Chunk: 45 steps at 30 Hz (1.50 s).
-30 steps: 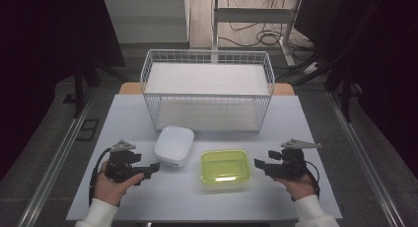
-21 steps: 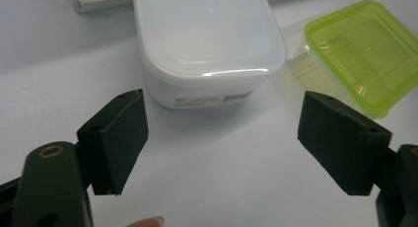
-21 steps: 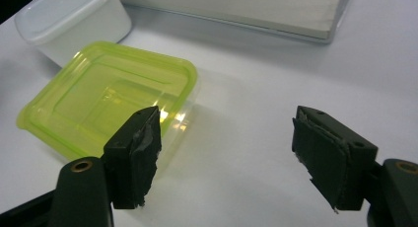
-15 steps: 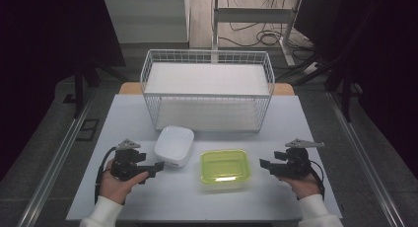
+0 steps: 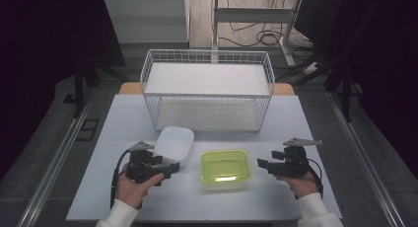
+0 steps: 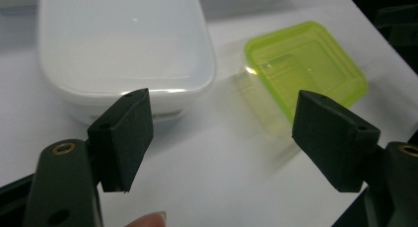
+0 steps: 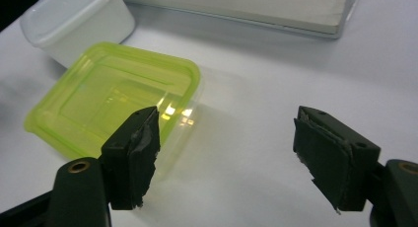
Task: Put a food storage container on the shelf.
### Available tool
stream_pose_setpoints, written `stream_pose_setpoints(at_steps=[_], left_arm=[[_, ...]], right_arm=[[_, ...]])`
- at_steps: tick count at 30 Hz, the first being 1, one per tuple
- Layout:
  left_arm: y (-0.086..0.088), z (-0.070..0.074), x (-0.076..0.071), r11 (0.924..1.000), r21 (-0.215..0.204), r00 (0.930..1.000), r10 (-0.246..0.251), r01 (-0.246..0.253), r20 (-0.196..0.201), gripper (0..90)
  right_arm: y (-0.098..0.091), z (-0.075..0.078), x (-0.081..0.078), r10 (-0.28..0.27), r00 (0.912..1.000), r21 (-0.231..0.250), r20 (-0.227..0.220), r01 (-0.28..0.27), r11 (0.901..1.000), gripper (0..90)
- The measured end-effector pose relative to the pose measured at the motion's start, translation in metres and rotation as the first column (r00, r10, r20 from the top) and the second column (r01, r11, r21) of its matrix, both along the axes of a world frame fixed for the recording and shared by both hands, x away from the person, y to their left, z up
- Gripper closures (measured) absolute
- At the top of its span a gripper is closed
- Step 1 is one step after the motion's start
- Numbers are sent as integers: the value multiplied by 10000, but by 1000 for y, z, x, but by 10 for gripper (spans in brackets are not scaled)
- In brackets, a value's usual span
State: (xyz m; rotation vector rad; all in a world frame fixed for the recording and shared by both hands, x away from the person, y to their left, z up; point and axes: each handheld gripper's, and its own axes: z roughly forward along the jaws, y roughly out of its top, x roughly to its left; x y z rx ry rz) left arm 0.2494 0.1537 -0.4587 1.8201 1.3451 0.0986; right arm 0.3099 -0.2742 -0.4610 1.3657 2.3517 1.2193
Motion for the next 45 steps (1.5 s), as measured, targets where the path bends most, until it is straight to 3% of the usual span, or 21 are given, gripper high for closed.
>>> stream_pose_setpoints(at_steps=[5, 11, 21, 28, 34, 41, 45], left_arm=[[-16, -3, 1, 9997, -206, 9991, -109, 100, -422, 246], [-28, -4, 7, 9996, -273, 9973, -131, 111, -727, 276], [-46, -15, 27, 9967, -779, 9874, -331, 212, -1546, 372], [-52, -25, 32, 9944, -1046, 9821, -337, 144, -1851, 436], [-59, -31, 37, 9921, -1249, 9775, -370, 110, -2075, 507], [-66, -35, 38, 9927, -1209, 9753, -299, 34, -2186, 544], [-68, -38, 39, 9931, -1173, 9724, -209, -67, -2322, 576]], right_arm=[[2, 1, 3, 111, 9989, 311, -453, -97, 9995, 248], [4, 3, 4, 183, 9982, 464, -577, -156, 9988, 254], [10, 1, 11, 497, 9941, 611, -962, -439, 9972, 314], [13, -3, 12, 693, 9903, 568, -1204, -628, 9964, 362], [15, -12, 21, 876, 9824, 831, -1652, -747, 9937, 419], [16, -16, 25, 934, 9773, 917, -1901, -771, 9928, 456], [19, -20, 29, 1069, 9702, 1118, -2173, -840, 9902, 481]])
